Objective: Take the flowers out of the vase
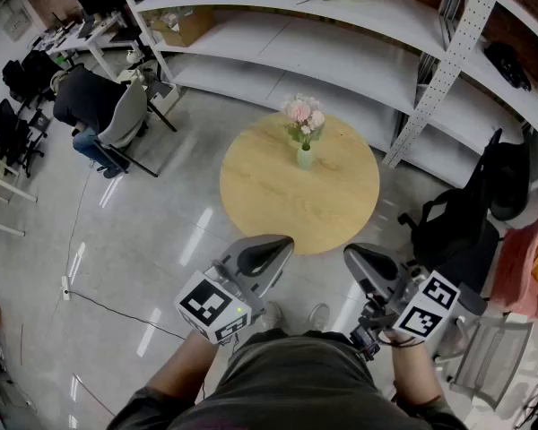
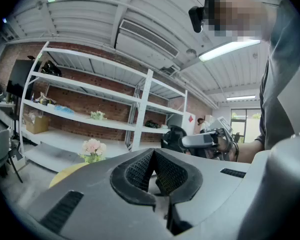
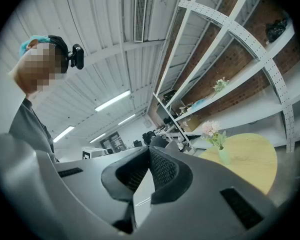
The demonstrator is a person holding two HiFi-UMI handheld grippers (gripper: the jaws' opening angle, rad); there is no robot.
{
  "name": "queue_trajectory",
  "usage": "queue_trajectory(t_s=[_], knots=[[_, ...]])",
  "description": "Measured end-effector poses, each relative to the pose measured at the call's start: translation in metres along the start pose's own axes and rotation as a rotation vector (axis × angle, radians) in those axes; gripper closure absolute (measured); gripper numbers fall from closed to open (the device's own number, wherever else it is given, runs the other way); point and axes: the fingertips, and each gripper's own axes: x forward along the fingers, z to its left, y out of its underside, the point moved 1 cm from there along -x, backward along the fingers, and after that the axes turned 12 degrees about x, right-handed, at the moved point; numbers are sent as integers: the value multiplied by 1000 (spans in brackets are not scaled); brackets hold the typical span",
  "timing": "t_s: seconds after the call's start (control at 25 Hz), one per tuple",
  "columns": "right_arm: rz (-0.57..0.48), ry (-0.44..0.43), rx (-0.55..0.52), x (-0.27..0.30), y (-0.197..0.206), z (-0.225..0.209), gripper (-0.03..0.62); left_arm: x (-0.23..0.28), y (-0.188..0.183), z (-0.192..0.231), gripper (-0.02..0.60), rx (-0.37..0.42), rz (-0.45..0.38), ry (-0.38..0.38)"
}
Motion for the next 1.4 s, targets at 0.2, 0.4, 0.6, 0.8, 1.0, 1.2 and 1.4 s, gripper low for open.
queue_trajectory(t_s=[0.2,0.4,0.6,0.8,1.0,1.2,1.4], knots=[[10,-3,6,4,-3,-6,579,6,1,3,572,5,3,6],[18,-1,0,11,-5,-9,579,5,2,11,572,-8,1,0],[-1,6,37,22,-6,-10,577,0,5,21,572,-17,-3,1],[-21,52,3,43,-6,-9,577,-15,7,38,572,-13,-11,12],[-33,96,-27,63,1,-4,576,-32,9,57,572,-10,-25,27],[-55,158,-50,74,8,-8,574,-37,16,71,572,-11,-39,56],[-48,186,-32,82,3,-24,531,-26,21,84,572,-29,-31,68]])
